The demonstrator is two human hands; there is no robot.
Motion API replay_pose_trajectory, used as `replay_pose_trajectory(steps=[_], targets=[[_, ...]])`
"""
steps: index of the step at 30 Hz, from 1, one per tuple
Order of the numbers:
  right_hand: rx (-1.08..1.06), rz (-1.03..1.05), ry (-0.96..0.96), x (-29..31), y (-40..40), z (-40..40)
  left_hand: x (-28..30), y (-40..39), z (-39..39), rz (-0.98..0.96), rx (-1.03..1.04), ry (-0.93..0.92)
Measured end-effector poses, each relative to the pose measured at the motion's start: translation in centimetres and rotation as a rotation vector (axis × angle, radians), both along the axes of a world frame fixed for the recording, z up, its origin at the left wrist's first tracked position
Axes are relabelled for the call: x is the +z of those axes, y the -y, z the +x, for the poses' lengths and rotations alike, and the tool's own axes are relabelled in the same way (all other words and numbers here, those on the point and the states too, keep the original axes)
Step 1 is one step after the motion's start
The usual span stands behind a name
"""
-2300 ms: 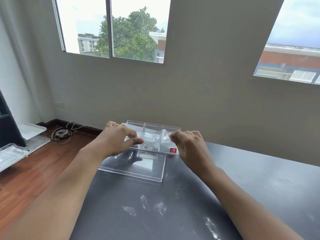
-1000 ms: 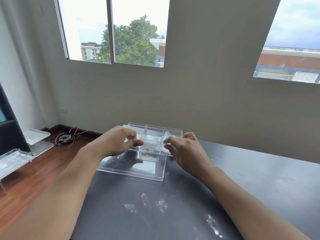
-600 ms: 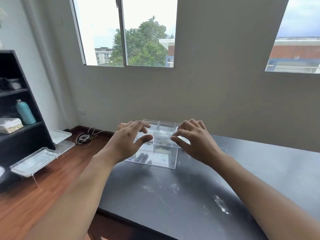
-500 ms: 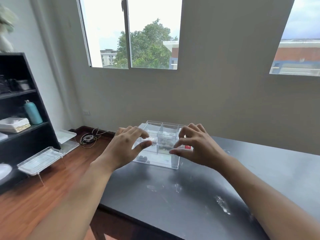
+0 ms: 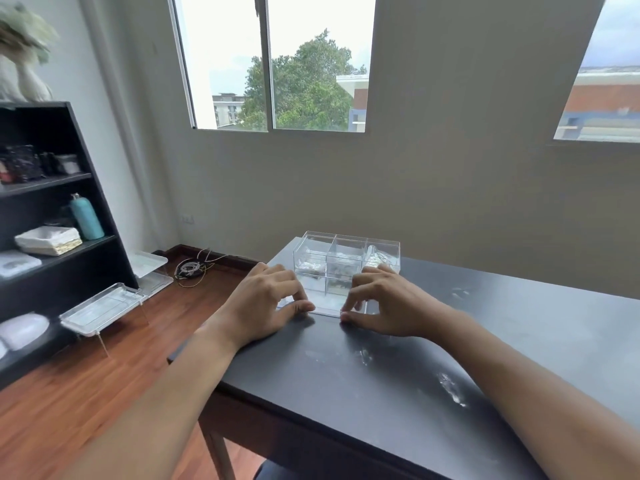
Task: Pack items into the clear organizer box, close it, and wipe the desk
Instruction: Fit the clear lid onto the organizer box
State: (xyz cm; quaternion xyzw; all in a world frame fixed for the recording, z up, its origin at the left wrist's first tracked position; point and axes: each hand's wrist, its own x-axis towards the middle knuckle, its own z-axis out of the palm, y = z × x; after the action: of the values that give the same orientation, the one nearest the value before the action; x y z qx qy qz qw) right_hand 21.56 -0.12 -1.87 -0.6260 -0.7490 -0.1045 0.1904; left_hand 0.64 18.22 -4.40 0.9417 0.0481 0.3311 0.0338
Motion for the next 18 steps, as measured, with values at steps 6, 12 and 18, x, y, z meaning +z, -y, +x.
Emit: replay_pose_trajectory(steps=[6, 12, 18], targets=[[-0.009, -0.009, -0.179, -0.4, -0.3, -0.2, 0.1, 0.0, -0.1, -0.002, 0.010, 0.004], [0.001, -0.028, -0.383, 0.1, -0.2, -0.6, 0.5, 0.3, -0.4, 0.026, 0.035, 0.060], [-0.003, 0.037, -0.435, 0.7, -0.2, -1.7, 0.6, 0.2, -0.6, 0.094, 0.007, 0.087]])
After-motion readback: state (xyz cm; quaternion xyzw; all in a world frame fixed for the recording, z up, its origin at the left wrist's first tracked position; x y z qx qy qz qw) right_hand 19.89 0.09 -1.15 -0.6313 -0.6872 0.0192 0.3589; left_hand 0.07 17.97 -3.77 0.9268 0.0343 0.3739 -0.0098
